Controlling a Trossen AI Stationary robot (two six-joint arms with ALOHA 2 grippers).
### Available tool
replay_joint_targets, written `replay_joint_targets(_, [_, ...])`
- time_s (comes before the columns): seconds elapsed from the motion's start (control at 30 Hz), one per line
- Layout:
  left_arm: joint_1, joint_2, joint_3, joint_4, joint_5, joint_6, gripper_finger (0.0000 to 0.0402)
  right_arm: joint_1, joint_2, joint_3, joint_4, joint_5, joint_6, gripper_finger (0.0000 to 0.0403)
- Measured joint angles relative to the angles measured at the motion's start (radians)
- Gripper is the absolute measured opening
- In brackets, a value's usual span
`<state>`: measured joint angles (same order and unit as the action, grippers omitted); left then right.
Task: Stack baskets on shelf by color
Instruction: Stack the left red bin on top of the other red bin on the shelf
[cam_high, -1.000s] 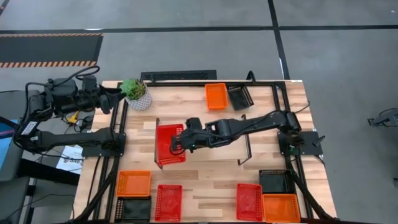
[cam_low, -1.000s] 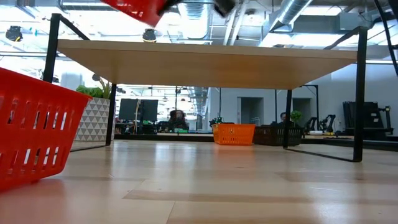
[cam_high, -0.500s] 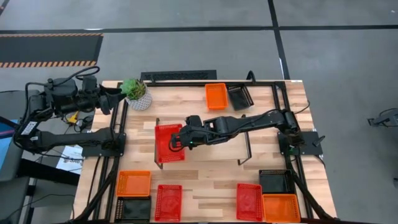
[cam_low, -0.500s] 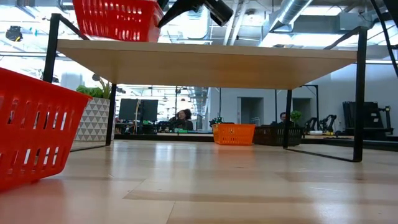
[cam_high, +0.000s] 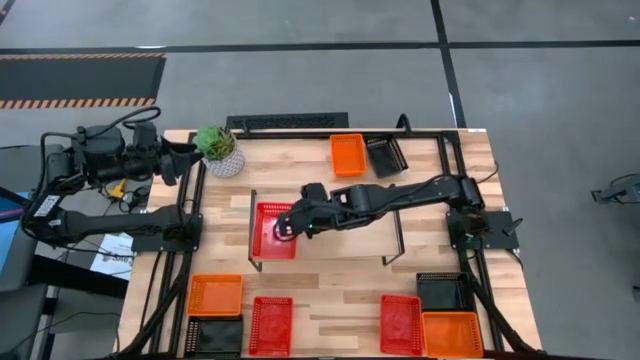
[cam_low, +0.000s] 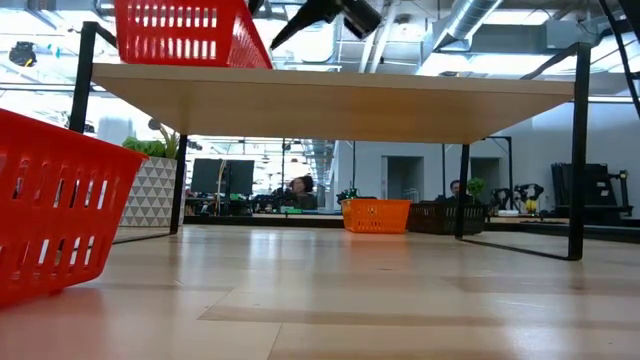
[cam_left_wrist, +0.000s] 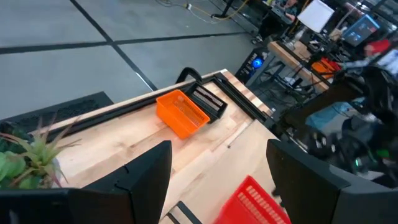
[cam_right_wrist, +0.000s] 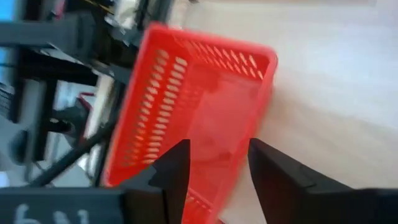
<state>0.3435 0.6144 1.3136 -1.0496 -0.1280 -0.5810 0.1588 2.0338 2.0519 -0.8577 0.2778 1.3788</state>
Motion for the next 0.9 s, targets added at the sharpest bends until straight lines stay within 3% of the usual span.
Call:
replay_joint_targets(0.33, [0.000,0.000,0.000,-0.056,0.054,-0.020,0.0249,-0.024,-0.071,0.002,-0.010,0.015,-0.088,0.0192])
replay_joint_targets(0.5, [0.000,0.000,0.000,-0.062,0.098,-0.028,0.0249,-0.029,-0.166,0.000,-0.126,0.036,-0.124,0.0186])
replay_joint_targets(0.7, [0.000,0.001,0.000,-0.059,0.089,-0.029,0.0249,-0.052,-0.277,0.000,-0.310,0.132,-0.125,0.0185])
replay_joint_targets(0.9, [0.000,0.002,0.000,-0.059,0.089,-0.027,0.0249,-0.118,-0.320,0.001,-0.543,0.171,-0.070,0.0187])
